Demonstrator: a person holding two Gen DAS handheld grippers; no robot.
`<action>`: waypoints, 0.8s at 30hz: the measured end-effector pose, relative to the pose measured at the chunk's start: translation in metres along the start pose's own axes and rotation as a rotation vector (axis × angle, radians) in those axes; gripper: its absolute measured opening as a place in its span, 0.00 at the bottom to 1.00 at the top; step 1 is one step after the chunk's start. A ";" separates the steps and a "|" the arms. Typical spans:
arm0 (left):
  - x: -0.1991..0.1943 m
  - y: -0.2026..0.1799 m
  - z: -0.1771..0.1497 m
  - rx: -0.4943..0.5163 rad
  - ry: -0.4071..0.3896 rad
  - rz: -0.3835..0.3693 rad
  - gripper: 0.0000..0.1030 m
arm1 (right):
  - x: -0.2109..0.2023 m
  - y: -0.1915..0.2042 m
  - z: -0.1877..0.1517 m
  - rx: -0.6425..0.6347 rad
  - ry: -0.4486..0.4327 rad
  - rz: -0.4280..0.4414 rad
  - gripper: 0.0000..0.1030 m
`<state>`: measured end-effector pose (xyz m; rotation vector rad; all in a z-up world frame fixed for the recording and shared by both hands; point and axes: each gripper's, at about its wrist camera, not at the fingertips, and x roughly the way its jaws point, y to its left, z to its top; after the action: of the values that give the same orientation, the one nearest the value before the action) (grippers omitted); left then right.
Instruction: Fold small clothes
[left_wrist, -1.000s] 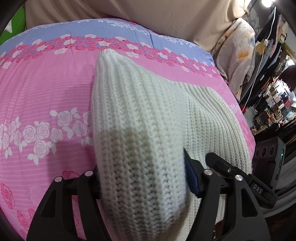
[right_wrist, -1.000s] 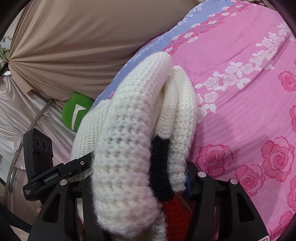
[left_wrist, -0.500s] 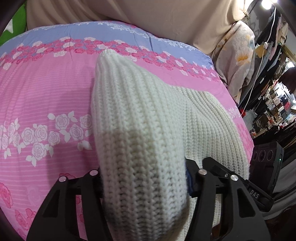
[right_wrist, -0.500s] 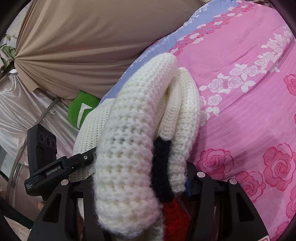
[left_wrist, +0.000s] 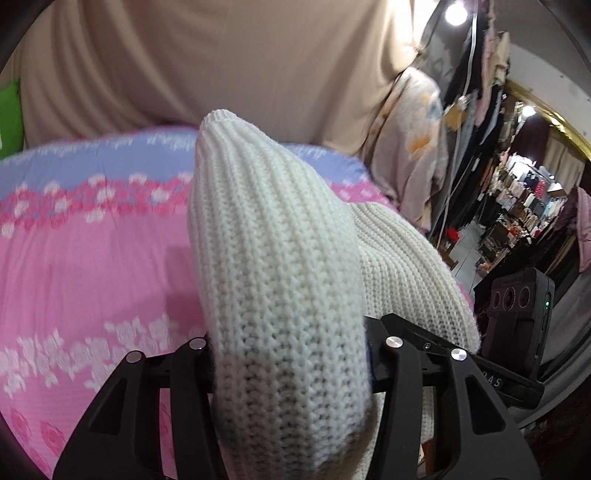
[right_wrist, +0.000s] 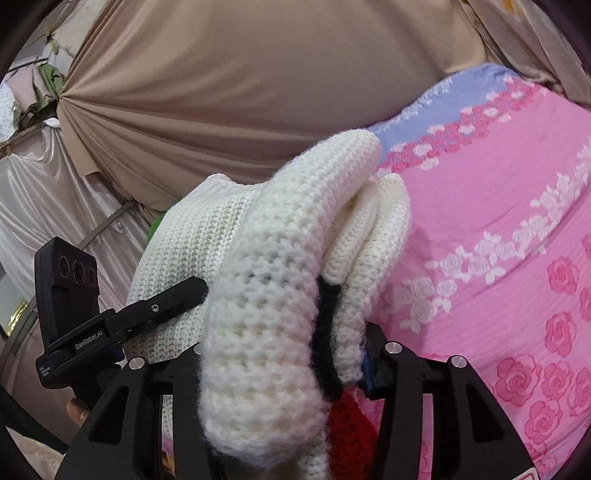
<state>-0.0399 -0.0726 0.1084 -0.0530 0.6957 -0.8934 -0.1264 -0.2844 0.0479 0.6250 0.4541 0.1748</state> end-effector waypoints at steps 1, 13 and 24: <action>-0.010 -0.002 0.008 0.018 -0.035 -0.007 0.47 | -0.005 0.009 0.008 -0.027 -0.023 0.007 0.46; -0.109 0.007 0.094 0.151 -0.414 0.028 0.49 | -0.007 0.129 0.115 -0.325 -0.206 0.130 0.46; 0.017 0.189 0.091 -0.131 -0.116 0.298 0.67 | 0.237 0.044 0.093 -0.158 0.215 -0.021 0.54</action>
<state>0.1521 0.0147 0.1097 -0.1140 0.6337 -0.5542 0.1260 -0.2292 0.0564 0.4478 0.6472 0.2565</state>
